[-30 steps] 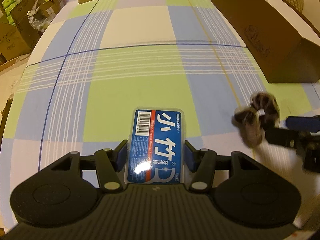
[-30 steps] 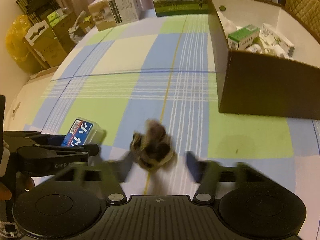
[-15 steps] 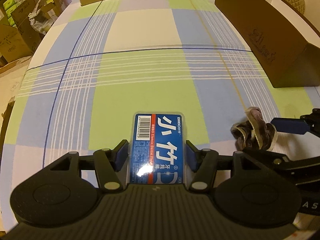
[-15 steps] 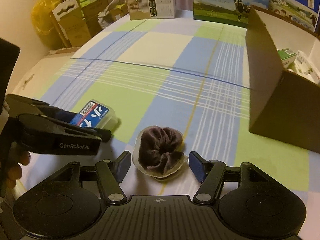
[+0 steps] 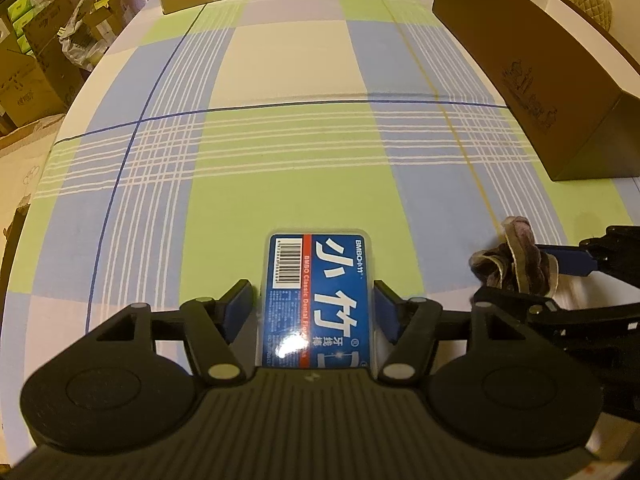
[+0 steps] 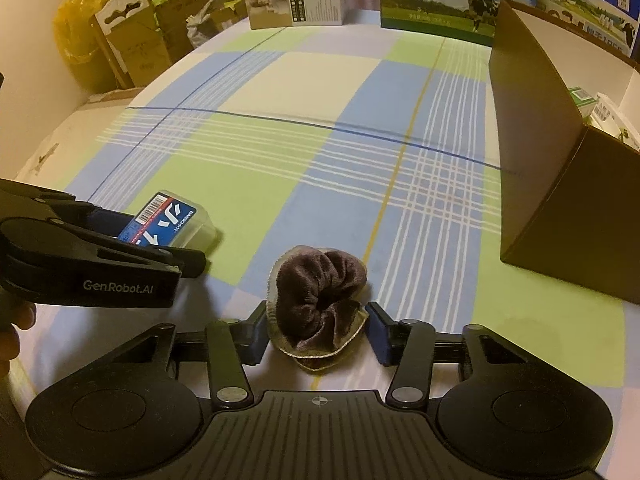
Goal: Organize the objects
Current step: 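Lift pack with left tool while right tool regrasps the brown pouch, then carry floss pack and pouch over into the brown box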
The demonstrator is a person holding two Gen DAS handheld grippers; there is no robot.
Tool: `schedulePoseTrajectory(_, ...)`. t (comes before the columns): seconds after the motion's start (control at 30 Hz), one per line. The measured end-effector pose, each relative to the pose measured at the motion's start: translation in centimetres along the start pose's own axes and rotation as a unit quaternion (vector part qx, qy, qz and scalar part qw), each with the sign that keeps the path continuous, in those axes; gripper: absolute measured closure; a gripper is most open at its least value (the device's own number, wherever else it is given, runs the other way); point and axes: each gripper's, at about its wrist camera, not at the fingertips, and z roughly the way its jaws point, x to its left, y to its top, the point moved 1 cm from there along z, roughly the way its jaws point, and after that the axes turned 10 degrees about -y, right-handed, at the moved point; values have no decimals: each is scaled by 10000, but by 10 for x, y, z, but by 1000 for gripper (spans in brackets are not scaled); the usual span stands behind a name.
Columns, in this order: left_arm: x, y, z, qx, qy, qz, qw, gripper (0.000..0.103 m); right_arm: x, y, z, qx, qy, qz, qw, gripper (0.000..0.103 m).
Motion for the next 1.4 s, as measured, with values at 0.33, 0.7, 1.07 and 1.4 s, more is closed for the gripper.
schedulePoseTrajectory(0.33,-3,1,0,-28,-30,75,10000,48,1,0,-2,-72,36,-99,9999,80)
schedulePoseTrajectory(0.7,-5,1,-4,-81,-35,172,9998,50,-1,5,-13,-217,161,-26,9996,84)
schedulePoseTrajectory(1.07,-10,5,-22,-211,-122,178,9995,50,-13,9,-35,-361,263,223,9988,84)
schedulePoseTrajectory(1.4,-28,22,-55,-516,-288,186,9981,50,-34,10,-71,-670,335,442,9962,84)
